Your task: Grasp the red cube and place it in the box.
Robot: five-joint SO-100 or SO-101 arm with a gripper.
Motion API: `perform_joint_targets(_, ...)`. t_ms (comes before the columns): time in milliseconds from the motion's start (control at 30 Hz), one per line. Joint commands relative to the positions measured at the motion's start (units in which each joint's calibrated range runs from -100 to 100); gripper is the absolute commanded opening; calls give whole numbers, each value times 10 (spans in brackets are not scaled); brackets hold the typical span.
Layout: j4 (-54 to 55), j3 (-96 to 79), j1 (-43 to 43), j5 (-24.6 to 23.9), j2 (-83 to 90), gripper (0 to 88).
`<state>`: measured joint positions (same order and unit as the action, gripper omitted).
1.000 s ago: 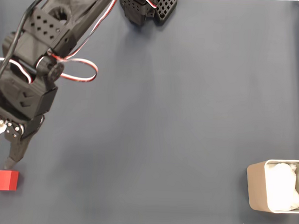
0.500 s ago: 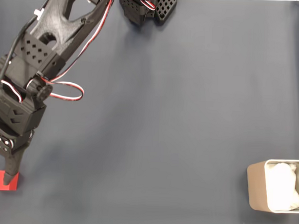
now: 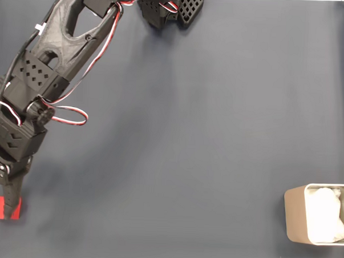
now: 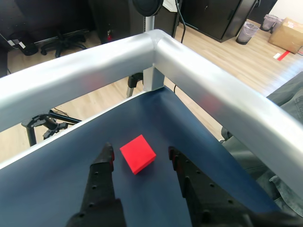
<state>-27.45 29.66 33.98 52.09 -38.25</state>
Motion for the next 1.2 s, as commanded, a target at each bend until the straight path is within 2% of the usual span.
perform_joint_targets(0, 33, 8, 5, 7, 2, 279)
perform_joint_targets(700, 132, -58, 1, 20, -48, 316)
perform_joint_targets(1167, 160, -59, -1, 26, -74, 326)
